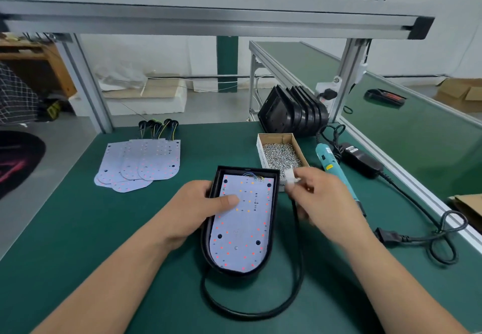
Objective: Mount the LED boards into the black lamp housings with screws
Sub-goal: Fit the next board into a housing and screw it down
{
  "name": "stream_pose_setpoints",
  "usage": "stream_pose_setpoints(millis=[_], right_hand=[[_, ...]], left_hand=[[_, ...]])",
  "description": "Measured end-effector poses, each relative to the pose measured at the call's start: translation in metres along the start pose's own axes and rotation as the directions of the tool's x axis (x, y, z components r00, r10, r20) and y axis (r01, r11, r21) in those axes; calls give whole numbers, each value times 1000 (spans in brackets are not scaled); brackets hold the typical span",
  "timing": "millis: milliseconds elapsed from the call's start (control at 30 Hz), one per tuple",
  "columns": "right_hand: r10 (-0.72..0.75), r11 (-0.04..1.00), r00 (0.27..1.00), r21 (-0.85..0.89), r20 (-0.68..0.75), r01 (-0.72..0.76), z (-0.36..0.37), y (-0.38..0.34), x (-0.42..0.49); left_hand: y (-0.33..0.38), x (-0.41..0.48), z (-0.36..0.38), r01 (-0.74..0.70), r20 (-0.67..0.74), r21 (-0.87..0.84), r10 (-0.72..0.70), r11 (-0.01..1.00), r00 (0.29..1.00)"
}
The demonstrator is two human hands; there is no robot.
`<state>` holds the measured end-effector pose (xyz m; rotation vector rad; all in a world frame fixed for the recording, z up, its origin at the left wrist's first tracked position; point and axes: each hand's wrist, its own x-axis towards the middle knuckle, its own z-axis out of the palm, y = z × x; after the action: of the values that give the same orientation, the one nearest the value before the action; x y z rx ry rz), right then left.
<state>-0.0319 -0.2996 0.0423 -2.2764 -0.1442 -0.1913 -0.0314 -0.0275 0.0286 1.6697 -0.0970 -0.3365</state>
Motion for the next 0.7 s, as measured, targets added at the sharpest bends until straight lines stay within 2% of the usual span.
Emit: stream_pose_setpoints(millis=[100, 167, 233, 367, 433, 500, 567, 633, 700], right_hand=[[85, 913, 996, 403, -28, -67, 8, -11, 18], [102, 776, 994, 627, -26, -63, 12, -18, 26], [80, 587, 997, 809, -18, -32, 18, -24, 30], [42, 206, 997, 977, -65, 55, 27, -35, 33], [79, 97, 994, 993, -74, 66, 26, -37, 33], [119, 32, 991, 998, -60, 57, 24, -33, 32], [127, 13, 991, 999, -47, 45, 24, -28, 29], [76, 74, 996, 997, -39, 34, 25, -23, 22], [6, 195, 999, 980, -41, 39, 27, -19, 15]], left_hand=[[1, -3, 7, 12, 70, -101, -4, 995, 998], [2, -5, 11, 6, 86, -121, 5, 993, 996], [3, -6, 13, -13, 93, -126, 25, 992, 995], [4, -9, 11, -20, 141, -146, 41, 989, 989], [3, -9, 10, -13, 173, -151, 39, 988, 984], [3, -9, 11, 15, 207, -174, 22, 985, 978], [1, -8, 14, 27, 202, -190, 12, 981, 979], [0, -6, 20, 27, 123, -241, 3, 970, 992], [-2, -4, 27, 21, 25, -284, -14, 959, 1000]])
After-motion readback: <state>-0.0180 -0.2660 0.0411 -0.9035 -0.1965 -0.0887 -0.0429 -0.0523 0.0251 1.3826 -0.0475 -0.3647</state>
